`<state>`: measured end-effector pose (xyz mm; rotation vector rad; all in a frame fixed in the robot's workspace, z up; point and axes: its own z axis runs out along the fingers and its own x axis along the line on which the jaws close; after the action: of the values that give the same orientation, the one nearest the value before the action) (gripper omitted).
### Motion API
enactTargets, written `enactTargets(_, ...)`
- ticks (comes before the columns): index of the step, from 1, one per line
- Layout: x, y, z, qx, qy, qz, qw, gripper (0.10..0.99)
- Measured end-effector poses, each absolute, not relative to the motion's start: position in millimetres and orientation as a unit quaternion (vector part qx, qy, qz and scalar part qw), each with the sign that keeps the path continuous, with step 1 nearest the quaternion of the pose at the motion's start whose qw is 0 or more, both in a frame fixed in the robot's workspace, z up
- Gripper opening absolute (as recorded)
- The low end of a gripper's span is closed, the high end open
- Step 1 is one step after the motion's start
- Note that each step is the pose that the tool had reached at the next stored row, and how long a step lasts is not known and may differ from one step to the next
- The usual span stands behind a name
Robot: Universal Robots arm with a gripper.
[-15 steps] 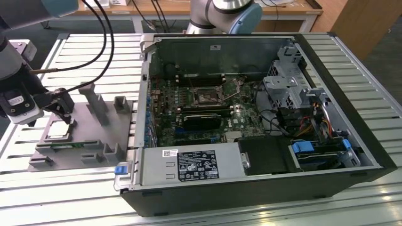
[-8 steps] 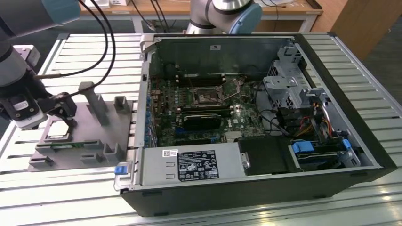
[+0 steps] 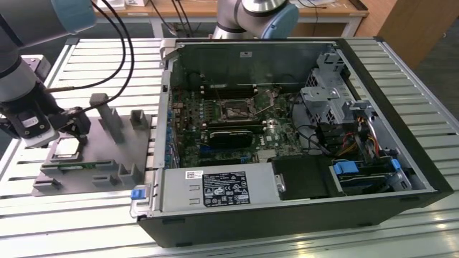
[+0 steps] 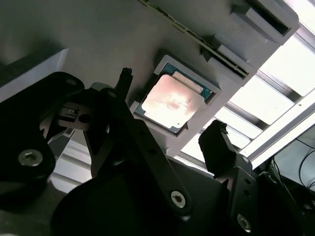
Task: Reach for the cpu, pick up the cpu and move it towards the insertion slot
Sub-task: 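Pick up the cpu and move it towards the insertion slot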
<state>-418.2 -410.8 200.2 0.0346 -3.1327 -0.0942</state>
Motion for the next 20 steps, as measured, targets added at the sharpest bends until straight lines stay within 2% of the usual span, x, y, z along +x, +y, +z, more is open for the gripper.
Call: enactTargets(20,-424,-409,181,0.006,-1.000,-0.030,0.003,0.820)
